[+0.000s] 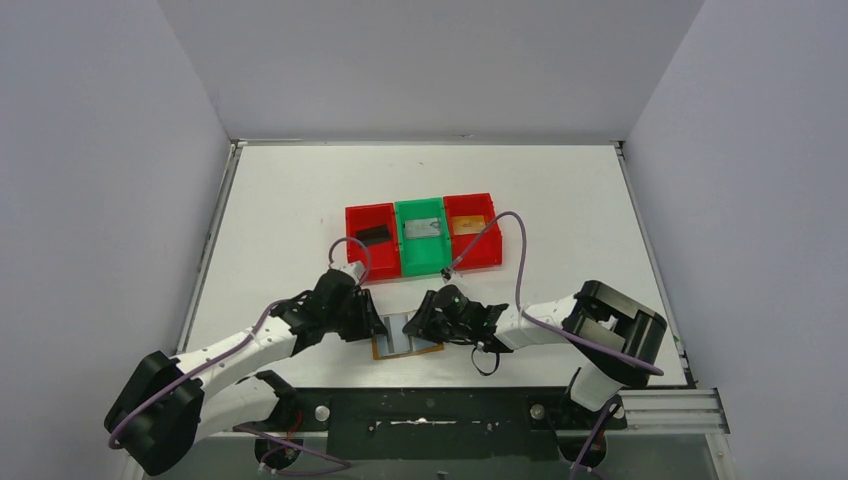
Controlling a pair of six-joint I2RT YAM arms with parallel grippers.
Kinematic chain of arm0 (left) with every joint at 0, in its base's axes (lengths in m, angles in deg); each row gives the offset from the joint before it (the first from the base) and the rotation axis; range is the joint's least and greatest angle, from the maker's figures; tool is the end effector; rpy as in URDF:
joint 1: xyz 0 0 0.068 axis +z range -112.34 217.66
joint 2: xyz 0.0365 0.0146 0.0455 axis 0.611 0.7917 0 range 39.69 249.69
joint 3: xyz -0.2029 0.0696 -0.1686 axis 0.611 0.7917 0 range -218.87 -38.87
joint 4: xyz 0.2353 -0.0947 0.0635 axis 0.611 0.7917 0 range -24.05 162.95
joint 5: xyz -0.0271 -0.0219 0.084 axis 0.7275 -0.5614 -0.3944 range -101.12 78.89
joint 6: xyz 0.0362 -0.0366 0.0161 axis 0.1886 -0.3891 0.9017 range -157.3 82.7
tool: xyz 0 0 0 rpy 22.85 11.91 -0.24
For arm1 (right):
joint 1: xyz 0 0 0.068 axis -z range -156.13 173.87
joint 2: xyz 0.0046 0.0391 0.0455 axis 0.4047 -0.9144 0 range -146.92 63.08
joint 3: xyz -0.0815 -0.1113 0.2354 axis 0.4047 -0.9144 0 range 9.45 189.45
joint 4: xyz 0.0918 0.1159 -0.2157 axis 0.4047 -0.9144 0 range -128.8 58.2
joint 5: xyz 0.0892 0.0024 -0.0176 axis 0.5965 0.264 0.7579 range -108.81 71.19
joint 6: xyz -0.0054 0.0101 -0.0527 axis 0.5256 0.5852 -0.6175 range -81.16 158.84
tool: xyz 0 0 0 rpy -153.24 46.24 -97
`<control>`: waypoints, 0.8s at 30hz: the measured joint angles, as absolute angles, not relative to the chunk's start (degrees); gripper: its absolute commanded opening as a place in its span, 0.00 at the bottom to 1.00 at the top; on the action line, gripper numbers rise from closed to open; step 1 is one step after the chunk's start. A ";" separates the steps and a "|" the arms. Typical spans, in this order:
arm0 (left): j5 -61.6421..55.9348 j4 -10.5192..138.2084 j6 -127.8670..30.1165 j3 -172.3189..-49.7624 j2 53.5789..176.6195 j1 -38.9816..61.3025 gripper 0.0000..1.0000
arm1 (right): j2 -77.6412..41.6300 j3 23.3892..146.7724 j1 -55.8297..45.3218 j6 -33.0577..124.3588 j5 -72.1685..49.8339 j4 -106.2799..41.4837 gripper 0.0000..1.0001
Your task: Take the credit cards out of the card holder
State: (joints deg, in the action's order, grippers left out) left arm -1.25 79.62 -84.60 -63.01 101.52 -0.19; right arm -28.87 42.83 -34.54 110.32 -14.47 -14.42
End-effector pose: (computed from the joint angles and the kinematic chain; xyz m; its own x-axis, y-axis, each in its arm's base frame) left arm 0.1494 -0.1240 0.1587 -0.9246 -0.1985 -0.3251 0.0139 0.8352 -0.5497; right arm 0.1499 0.2488 0.1275 -0.9433 0.2711 -0.1918 0.0477 0.6822 0.7296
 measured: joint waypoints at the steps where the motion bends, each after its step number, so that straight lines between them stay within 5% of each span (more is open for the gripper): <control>1: -1.22 79.42 -84.63 -62.90 101.56 -0.19 0.27 | -29.00 42.83 -34.54 110.32 -14.45 -14.35 0.21; 12: -1.27 77.83 -84.65 -62.36 105.58 -0.60 0.12 | -29.52 42.83 -34.21 110.76 -13.88 -13.83 0.13; 18: -2.32 78.05 -84.56 -63.56 107.46 -0.93 0.08 | -29.48 41.39 -33.64 111.83 -13.92 -11.36 0.00; 24: -3.24 78.16 -84.52 -63.78 107.66 -1.04 0.02 | -29.17 39.38 -33.53 112.94 -13.90 -8.32 0.00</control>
State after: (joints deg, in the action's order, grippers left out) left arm -3.24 78.16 -84.52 -63.78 107.66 -1.04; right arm -29.17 39.38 -33.53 112.94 -13.90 -8.32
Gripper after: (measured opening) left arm 0.054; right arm 0.025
